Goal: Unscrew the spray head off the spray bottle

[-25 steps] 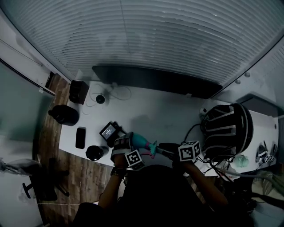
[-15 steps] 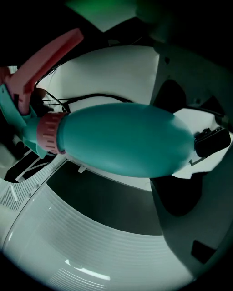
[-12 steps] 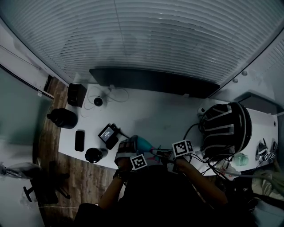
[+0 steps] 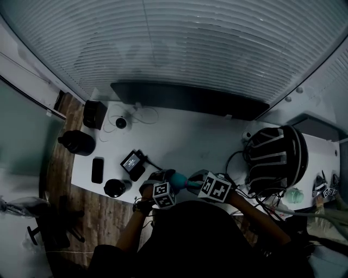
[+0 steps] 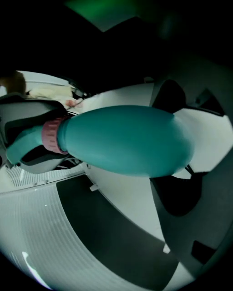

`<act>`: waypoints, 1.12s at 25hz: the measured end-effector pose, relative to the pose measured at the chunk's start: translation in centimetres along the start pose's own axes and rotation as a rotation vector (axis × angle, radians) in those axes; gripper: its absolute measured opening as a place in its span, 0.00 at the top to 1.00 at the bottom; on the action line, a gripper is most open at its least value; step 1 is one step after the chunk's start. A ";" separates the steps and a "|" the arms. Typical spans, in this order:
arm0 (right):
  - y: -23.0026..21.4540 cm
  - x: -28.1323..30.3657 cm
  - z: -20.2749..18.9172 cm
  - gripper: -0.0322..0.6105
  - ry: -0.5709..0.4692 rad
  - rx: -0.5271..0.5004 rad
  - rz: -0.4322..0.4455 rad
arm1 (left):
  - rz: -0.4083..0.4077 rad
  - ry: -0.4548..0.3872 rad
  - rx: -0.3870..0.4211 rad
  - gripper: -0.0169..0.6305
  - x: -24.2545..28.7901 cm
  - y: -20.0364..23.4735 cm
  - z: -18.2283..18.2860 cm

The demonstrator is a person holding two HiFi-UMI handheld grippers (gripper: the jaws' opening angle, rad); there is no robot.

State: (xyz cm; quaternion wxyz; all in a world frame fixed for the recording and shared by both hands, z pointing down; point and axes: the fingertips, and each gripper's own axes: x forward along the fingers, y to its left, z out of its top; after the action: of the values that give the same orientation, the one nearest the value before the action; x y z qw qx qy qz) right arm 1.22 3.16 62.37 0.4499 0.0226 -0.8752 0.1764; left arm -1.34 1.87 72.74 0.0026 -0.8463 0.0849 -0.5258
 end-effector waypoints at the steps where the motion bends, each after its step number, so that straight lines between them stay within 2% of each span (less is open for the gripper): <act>1: 0.4 -0.5 0.4 0.74 0.043 -0.126 -0.020 | -0.071 -0.054 -0.013 0.36 -0.4 -0.8 0.7; 3: 1.4 -1.0 0.7 0.75 0.144 -0.363 -0.056 | -0.223 -0.134 -0.024 0.36 -1.3 -2.7 1.9; 5: 2.2 -1.2 0.6 0.75 0.254 -0.589 -0.094 | -0.362 -0.177 -0.022 0.36 -1.1 -4.5 2.1; 8: 3.1 -0.9 0.2 0.75 0.355 -0.831 -0.113 | -0.552 -0.225 -0.042 0.35 -0.9 -7.2 2.1; 9: 3.4 -0.8 -0.1 0.75 0.369 -0.868 -0.106 | -0.570 -0.236 -0.042 0.36 -0.8 -7.6 2.0; 11: 3.9 -1.0 -0.2 0.75 0.359 -0.876 -0.094 | -0.533 -0.236 -0.040 0.35 -0.1 -7.5 1.2; 13: 3.7 -2.0 0.2 0.75 0.310 -0.834 -0.114 | -0.435 -0.232 -0.053 0.35 0.3 -6.2 0.2; 16: 2.6 -5.0 1.6 0.75 0.184 -0.712 -0.173 | -0.226 -0.275 -0.113 0.35 -0.1 -3.0 -0.6; 19: 1.6 -8.8 2.7 0.75 0.030 -0.570 -0.216 | -0.060 -0.368 -0.243 0.35 0.1 0.2 -2.1; 22: 0.4 -12.1 2.5 0.75 -0.096 -0.441 -0.264 | 0.050 -0.410 -0.371 0.35 -0.4 2.7 -3.8; 25: -2.1 -13.2 2.1 0.75 -0.325 -0.238 -0.339 | 0.145 -0.402 -0.437 0.35 -0.9 4.9 -3.9; 28: -5.4 -12.0 1.3 0.75 -0.613 0.050 -0.386 | 0.261 -0.459 -0.491 0.35 -0.4 7.5 -2.3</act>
State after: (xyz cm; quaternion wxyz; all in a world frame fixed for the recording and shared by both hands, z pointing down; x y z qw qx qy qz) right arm 8.40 -3.79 53.68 0.1908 0.2504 -0.9444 0.0944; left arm -4.65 -5.32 72.74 -0.1146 -0.8999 0.3130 -0.2813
